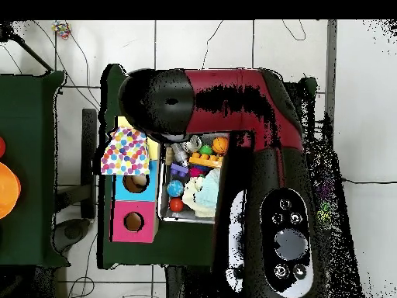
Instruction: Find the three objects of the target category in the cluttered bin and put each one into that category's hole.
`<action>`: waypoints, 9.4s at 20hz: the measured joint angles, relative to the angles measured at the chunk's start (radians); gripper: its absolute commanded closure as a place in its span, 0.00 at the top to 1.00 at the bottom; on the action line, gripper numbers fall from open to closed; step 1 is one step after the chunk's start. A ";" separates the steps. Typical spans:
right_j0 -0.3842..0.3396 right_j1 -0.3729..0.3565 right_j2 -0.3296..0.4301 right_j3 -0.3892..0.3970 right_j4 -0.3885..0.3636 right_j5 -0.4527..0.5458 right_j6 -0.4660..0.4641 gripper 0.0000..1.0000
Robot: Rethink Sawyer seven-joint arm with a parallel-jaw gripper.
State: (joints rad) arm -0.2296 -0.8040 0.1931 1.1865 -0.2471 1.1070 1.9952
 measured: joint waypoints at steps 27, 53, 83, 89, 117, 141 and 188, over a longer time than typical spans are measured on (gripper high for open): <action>-0.089 0.007 0.032 -0.007 -0.011 0.018 0.000 1.00; -0.179 0.122 0.089 -0.004 -0.043 -0.056 0.000 1.00; -0.330 0.104 0.189 0.236 -0.106 -0.305 0.000 1.00; -0.386 0.109 0.240 0.292 -0.106 -0.305 0.000 1.00; -0.614 0.033 0.472 0.394 -0.077 -0.176 0.000 1.00; -0.616 0.162 0.491 0.280 -0.116 -0.113 -0.014 1.00; -0.669 0.146 0.520 0.131 -0.279 -0.106 -0.371 1.00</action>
State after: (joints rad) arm -0.8985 -0.6576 0.7129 1.3179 -0.5261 1.0010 1.6238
